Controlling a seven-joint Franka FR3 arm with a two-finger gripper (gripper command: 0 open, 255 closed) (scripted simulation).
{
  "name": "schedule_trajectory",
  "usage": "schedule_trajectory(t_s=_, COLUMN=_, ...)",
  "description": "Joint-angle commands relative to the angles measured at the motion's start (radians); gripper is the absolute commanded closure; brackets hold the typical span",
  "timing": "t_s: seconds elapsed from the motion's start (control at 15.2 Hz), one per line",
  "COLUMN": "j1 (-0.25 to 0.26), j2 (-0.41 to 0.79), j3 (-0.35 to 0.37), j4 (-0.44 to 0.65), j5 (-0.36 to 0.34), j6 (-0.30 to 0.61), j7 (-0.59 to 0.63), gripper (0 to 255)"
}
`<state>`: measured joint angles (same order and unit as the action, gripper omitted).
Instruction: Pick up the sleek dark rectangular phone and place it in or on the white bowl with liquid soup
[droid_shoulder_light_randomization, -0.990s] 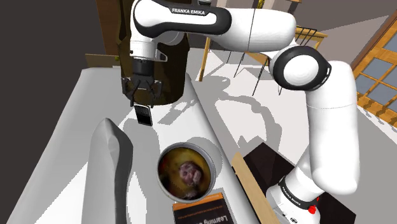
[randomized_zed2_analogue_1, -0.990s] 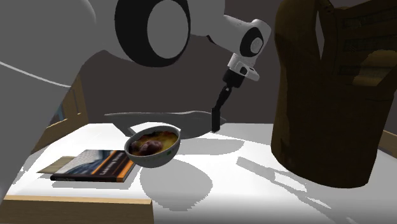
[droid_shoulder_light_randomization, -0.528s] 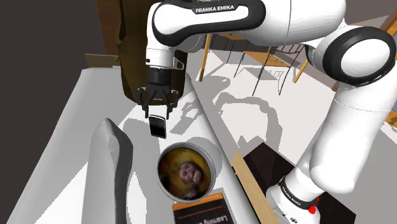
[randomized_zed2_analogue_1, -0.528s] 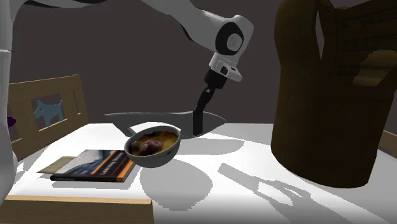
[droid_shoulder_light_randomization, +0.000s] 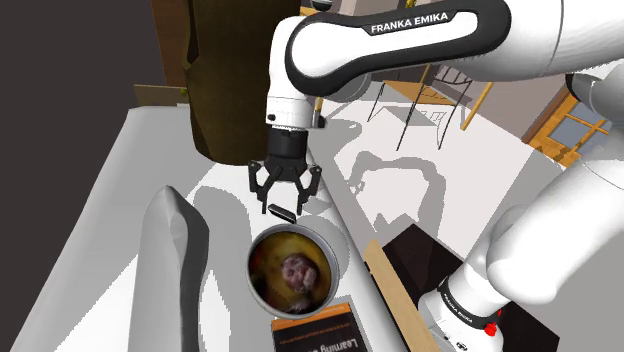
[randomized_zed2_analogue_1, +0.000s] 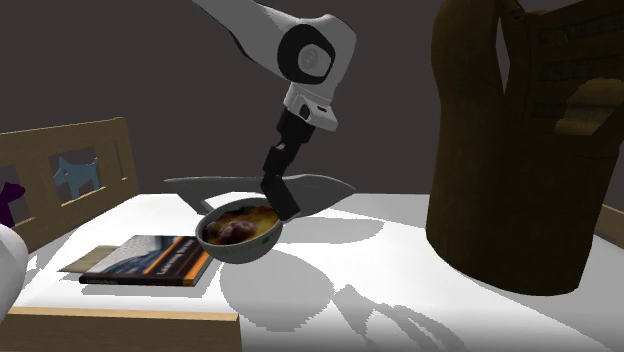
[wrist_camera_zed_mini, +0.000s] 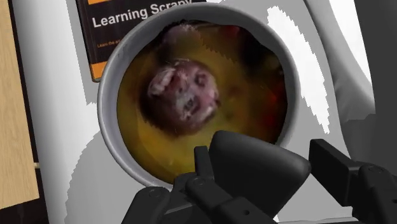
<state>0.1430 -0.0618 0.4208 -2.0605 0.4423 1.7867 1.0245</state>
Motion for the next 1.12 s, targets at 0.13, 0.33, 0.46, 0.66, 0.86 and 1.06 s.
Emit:
schedule_trajectory(t_s=0.13, j1=0.006, j2=-0.045, j3=0.003, j4=-0.072, j5=0.024, j6=0.026, j7=-0.014, gripper=255)
schedule_trajectory(t_s=0.33, j1=0.007, j2=-0.03, j3=0.007, j4=-0.097, j5=0.025, j6=0.065, j7=-0.025, gripper=255)
schedule_trajectory(t_s=0.46, j1=0.008, j2=-0.03, j3=0.008, j4=-0.097, j5=0.025, j6=0.065, j7=-0.024, gripper=255)
schedule_trajectory(t_s=0.66, j1=-0.003, j2=-0.084, j3=0.003, j4=-0.157, j5=-0.027, j6=0.142, j7=-0.031, gripper=0)
schedule_trajectory(t_s=0.86, j1=-0.023, j2=-0.164, j3=-0.001, j4=-0.247, j5=-0.106, j6=0.262, j7=-0.036, gripper=0)
schedule_trajectory(t_s=1.06, j1=-0.022, j2=-0.155, j3=0.005, j4=-0.266, j5=-0.105, j6=0.293, j7=-0.035, gripper=0)
